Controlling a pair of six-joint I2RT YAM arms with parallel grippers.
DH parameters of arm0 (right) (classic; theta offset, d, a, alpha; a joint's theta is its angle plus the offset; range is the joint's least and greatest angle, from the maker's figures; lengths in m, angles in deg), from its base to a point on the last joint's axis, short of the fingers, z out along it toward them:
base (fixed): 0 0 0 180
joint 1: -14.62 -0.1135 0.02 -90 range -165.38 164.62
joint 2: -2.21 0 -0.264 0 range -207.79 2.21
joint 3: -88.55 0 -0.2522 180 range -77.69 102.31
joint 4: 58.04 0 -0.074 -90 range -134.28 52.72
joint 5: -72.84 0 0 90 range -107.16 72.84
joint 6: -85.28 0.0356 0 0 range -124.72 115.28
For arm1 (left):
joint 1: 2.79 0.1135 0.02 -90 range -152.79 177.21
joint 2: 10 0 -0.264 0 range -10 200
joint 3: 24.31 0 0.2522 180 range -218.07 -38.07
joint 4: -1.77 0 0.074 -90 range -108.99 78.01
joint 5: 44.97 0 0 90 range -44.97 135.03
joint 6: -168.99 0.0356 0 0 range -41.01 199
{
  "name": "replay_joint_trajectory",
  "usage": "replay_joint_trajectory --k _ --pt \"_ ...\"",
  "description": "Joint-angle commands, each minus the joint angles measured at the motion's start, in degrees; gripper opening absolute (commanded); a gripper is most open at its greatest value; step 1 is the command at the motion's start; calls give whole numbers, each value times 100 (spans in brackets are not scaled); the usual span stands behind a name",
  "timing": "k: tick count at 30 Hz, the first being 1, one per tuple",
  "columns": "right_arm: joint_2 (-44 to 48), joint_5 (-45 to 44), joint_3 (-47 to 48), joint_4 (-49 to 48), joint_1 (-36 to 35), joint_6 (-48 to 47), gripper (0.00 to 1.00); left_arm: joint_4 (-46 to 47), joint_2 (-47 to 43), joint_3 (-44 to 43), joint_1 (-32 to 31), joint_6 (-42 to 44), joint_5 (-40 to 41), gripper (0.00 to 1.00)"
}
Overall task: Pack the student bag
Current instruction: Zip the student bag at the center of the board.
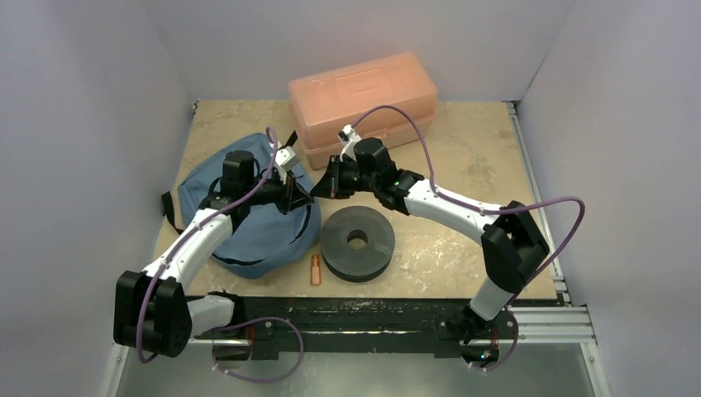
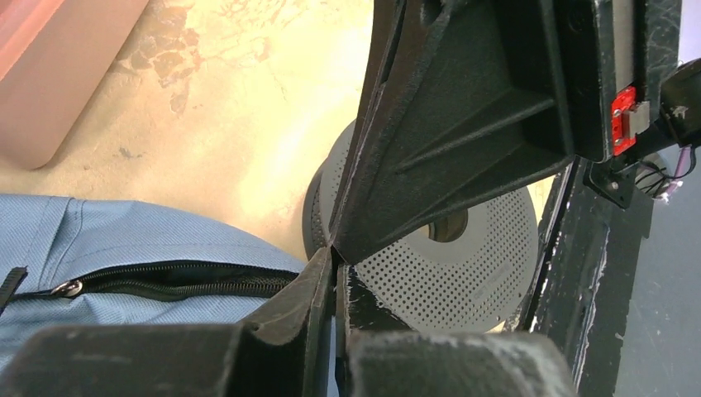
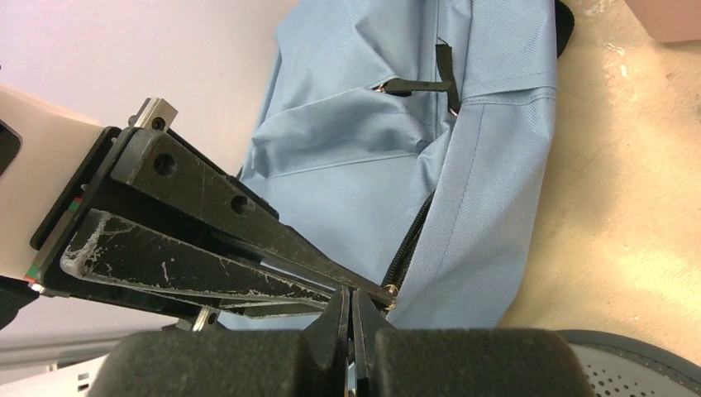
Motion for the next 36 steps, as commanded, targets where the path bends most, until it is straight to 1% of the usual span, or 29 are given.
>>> replay_joint_trajectory --k 1,2,3,4,5,7,8,10,11,13,15,19,20,22,23,24,25,26,29,31,33,36 --pt "449 -20 152 -46 -126 -187 6 128 17 -130 -16 189 347 0" --pt "552 -221 98 71 -126 -250 17 103 0 -138 -16 189 414 0" --pt "668 -500 49 220 -126 -282 30 72 -12 -147 -16 175 476 0" --pt "786 -878 -44 358 -126 -286 39 44 -22 -154 -16 154 507 0" --pt "886 -1037 -176 408 -122 -264 47 38 -24 -157 -16 119 513 0" --pt "1034 -1089 -567 234 -126 -147 56 34 -16 -172 -21 10 512 0" --pt "1084 -1061 -755 45 -126 -45 62 20 -15 -186 -17 -22 507 0" --pt "1123 -773 -1139 -589 -162 195 69 4 -15 -191 -16 -103 557 0" --pt "1095 -645 -1249 -826 -200 284 70 -12 -6 -204 -16 -147 596 0" --pt "925 -585 -1202 -927 -354 265 71 -57 29 -257 -16 -232 587 0" --pt "628 -634 -1040 -915 -491 180 71 -18 94 -306 -16 -557 546 0" --pt "76 -590 -764 -1133 -656 214 66 -51 232 -404 -16 -848 463 0" --pt "-52 -675 -655 -1083 -694 199 63 -55 251 -410 -16 -897 455 0" --pt "-319 -869 -387 -829 -737 125 53 -121 281 -428 -16 -956 497 0" --pt "-395 -946 -379 -777 -749 93 46 -195 295 -448 -16 -961 577 0" --pt "-410 -1005 -421 -811 -764 84 32 -272 309 -454 -16 -972 714 0" --pt "-374 -1073 -509 -850 -775 101 10 -336 330 -455 -12 -1069 983 0" --pt "-332 -1125 -604 -897 -783 116 1 -425 346 -466 -9 -1145 1386 0" --pt "-219 -1172 -858 -1009 -802 133 0 -661 494 -605 -12 -1646 2679 0" --pt "-186 -1147 -1014 -1099 -816 186 0 -555 596 -665 -7 -1935 3367 0" --pt "-184 -1117 -1114 -1135 -819 276 0 -410 713 -748 -6 -2010 4105 0" --pt "-180 -1038 -1196 -1154 -820 347 0 -326 993 -1003 1 -1952 4731 0"
